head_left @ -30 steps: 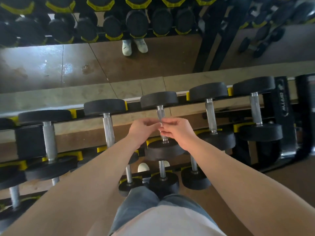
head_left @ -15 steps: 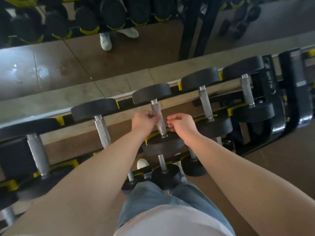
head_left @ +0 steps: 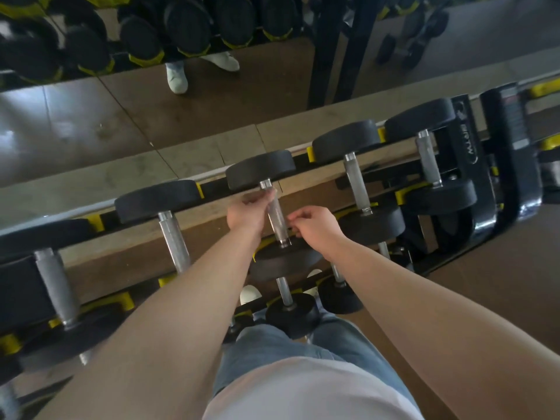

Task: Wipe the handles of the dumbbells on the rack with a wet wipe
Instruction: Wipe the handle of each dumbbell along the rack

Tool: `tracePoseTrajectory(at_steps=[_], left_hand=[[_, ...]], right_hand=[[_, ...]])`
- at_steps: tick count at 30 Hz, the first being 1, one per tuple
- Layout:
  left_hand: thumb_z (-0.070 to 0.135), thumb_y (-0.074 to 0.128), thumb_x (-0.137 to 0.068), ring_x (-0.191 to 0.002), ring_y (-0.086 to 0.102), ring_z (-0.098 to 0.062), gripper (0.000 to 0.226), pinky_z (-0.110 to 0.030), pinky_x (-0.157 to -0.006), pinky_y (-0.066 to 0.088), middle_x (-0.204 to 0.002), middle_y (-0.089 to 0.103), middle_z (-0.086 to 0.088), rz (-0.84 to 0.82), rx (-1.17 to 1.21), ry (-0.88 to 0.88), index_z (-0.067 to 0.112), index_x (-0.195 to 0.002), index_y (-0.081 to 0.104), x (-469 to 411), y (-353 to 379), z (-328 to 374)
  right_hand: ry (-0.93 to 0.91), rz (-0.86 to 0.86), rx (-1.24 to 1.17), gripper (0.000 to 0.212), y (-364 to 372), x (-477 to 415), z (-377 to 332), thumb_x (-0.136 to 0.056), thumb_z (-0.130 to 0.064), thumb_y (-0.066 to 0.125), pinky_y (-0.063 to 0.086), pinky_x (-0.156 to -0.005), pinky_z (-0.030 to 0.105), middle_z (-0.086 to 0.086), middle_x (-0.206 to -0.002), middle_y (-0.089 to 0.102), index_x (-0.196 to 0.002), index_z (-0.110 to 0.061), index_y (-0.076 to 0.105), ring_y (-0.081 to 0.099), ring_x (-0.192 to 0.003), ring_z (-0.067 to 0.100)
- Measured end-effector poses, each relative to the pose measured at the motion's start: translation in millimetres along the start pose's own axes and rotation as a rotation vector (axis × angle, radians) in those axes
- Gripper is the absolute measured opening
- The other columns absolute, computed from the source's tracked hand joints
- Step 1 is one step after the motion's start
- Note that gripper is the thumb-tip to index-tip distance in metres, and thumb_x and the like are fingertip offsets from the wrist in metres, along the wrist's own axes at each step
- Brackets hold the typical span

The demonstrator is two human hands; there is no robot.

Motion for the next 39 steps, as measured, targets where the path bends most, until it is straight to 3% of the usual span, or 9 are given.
tracePoseTrajectory(at_steps=[6,9,13,18,24,28,31,36,39], left_hand=[[0.034,0.085,-0.083,-0.091,0.069,-0.017,0.017,-0.033,-0.079,0.056,-0.093,0.075,0.000,-0.259,-0.354,-0.041,0.021,-0.088,0.075,14,-5,-42],[0.037,0.083,-0.084,-0.092,0.063,-0.010,0.016,-0.028,-0.074,0.048,-0.100,0.072,0.007,-0.180,-0.337,0.053,0.025,-0.090,0.075,9,-4,-29],[0.040,0.082,-0.084,-0.101,0.061,-0.013,0.015,-0.030,-0.087,0.044,-0.098,0.068,0.013,-0.017,-0.146,0.108,0.033,-0.087,0.070,-4,-3,3],[0.047,0.082,-0.082,-0.100,0.065,-0.018,0.028,-0.036,-0.089,0.053,-0.105,0.072,0.003,-0.094,-0.200,0.011,0.027,-0.099,0.073,1,-9,-11],[0.035,0.084,-0.084,-0.092,0.067,-0.015,0.017,-0.037,-0.088,0.057,-0.096,0.074,0.003,-0.327,-0.526,0.032,0.021,-0.089,0.075,11,-14,-38],[0.041,0.085,-0.080,-0.105,0.065,-0.019,0.018,-0.039,-0.096,0.053,-0.106,0.073,0.005,-0.146,-0.293,0.086,0.029,-0.088,0.073,0,-12,-15],[0.035,0.083,-0.084,-0.095,0.066,-0.016,0.016,-0.034,-0.093,0.051,-0.095,0.073,0.004,-0.038,-0.037,0.071,0.028,-0.088,0.070,-7,-12,8],[0.042,0.074,-0.091,-0.066,0.054,-0.012,0.028,-0.030,-0.067,0.048,-0.091,0.069,-0.003,-0.306,-0.238,-0.017,0.021,-0.110,0.070,3,-18,-9],[0.040,0.074,-0.092,-0.073,0.059,-0.013,0.018,-0.030,-0.074,0.047,-0.094,0.072,-0.004,-0.373,-0.360,-0.039,0.024,-0.100,0.073,14,-20,-33]], right_hand=[[-0.044,-0.014,0.086,0.020,3,1,1,-0.100,-0.020,0.060,0.053,-0.092,0.032,-0.010,-0.102,0.071,-0.095,-0.037,0.069,0.066,-0.099,0.010],[-0.045,-0.016,0.082,0.020,1,2,0,-0.100,-0.019,0.059,0.054,-0.086,0.028,-0.009,-0.101,0.072,-0.096,-0.035,0.070,0.067,-0.095,0.009],[-0.026,-0.043,0.085,0.019,0,2,-2,-0.100,-0.018,0.059,0.055,-0.084,0.027,-0.010,-0.098,0.072,-0.099,-0.032,0.071,0.068,-0.093,0.009],[-0.042,-0.063,0.143,0.019,2,3,-4,-0.101,-0.019,0.057,0.052,-0.089,0.028,-0.010,-0.100,0.071,-0.104,-0.031,0.072,0.066,-0.096,0.008],[-0.053,-0.065,0.206,0.018,4,4,-5,-0.101,-0.021,0.058,0.054,-0.094,0.032,-0.009,-0.107,0.070,-0.108,-0.030,0.073,0.064,-0.098,0.008],[-0.050,-0.068,0.189,0.017,3,5,-6,-0.100,-0.022,0.058,0.055,-0.094,0.034,-0.009,-0.106,0.070,-0.105,-0.032,0.071,0.065,-0.097,0.009],[-0.056,-0.068,0.197,0.018,4,6,-6,-0.100,-0.021,0.058,0.053,-0.098,0.035,-0.009,-0.108,0.070,-0.102,-0.034,0.070,0.065,-0.101,0.009],[-0.065,-0.066,0.227,0.018,5,6,-5,-0.101,-0.022,0.058,0.052,-0.096,0.032,-0.010,-0.109,0.070,-0.108,-0.032,0.072,0.064,-0.102,0.008],[-0.079,-0.064,0.276,0.019,6,7,-6,-0.102,-0.021,0.058,0.049,-0.092,0.027,-0.009,-0.112,0.069,-0.110,-0.028,0.072,0.063,-0.103,0.008]])
Point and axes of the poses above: each hand's wrist, its own x-axis away from the middle knuckle, its own y-axis out of the palm, z = x × y, the point moved 3 cm from there along -x, towards the middle knuckle
